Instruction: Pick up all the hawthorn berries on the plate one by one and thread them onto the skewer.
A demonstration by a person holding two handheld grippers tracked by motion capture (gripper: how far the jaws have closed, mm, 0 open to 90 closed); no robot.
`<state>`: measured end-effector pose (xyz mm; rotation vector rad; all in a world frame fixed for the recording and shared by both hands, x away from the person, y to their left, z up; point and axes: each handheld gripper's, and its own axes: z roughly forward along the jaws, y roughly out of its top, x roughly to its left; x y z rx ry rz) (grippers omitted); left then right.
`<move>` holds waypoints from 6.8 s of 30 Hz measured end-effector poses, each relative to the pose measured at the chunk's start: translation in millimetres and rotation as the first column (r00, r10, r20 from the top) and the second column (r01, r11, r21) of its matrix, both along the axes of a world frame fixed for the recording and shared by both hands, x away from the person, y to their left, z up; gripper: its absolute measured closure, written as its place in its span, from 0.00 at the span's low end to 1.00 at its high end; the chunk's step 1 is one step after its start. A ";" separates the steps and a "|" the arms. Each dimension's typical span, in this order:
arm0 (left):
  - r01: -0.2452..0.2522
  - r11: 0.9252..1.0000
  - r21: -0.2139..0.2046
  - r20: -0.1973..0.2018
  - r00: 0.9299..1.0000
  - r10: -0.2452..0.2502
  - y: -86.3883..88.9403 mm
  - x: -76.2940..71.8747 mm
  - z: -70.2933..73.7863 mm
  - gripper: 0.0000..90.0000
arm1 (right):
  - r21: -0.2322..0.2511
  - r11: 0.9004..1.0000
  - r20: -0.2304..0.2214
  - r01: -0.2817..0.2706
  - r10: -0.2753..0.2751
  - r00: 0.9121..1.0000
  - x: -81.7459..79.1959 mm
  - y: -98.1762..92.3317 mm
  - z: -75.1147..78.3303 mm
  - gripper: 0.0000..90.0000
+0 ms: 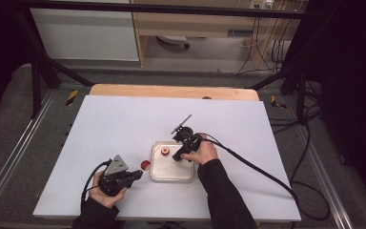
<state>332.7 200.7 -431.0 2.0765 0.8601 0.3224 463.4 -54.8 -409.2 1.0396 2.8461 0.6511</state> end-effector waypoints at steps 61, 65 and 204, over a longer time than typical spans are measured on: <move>0.006 1.000 -0.004 0.017 1.000 -0.006 -7.8 -5.7 1.4 0.98 | 0.443 0.872 -0.001 0.207 -0.230 0.973 -36.7 -47.0 24.0 0.68; -0.001 1.000 -0.008 0.018 1.000 0.001 -9.5 -7.1 1.7 0.98 | 0.515 0.825 -0.001 0.233 -0.271 0.962 -41.2 -52.9 18.7 0.68; -0.168 0.947 -0.275 -0.077 0.985 0.153 -89.6 -1.5 23.9 0.98 | 0.938 0.301 0.043 0.172 -0.592 0.804 -72.1 -48.9 6.0 0.69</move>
